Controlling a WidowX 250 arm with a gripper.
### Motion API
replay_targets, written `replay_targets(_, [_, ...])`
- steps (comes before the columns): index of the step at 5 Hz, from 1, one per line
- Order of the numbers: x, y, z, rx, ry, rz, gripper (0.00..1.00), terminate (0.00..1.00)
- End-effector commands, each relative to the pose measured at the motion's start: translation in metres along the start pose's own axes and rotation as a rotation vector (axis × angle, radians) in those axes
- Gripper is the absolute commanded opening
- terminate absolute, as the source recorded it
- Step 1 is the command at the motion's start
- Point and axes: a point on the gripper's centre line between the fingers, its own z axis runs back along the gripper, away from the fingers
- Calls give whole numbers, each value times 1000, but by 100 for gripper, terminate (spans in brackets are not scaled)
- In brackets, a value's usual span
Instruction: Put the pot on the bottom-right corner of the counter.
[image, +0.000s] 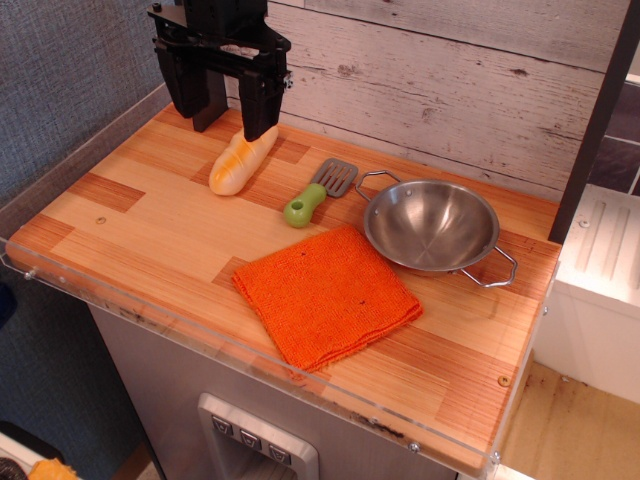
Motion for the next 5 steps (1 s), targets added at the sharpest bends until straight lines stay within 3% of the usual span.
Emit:
replay_targets(1, [0,0,0,0,0,0,100,0])
replay_targets(3, [25,-55,-27,-9,-20,-54,100,0])
replay_targets(5, [78,-124,-44,8,-99,-99,100,0])
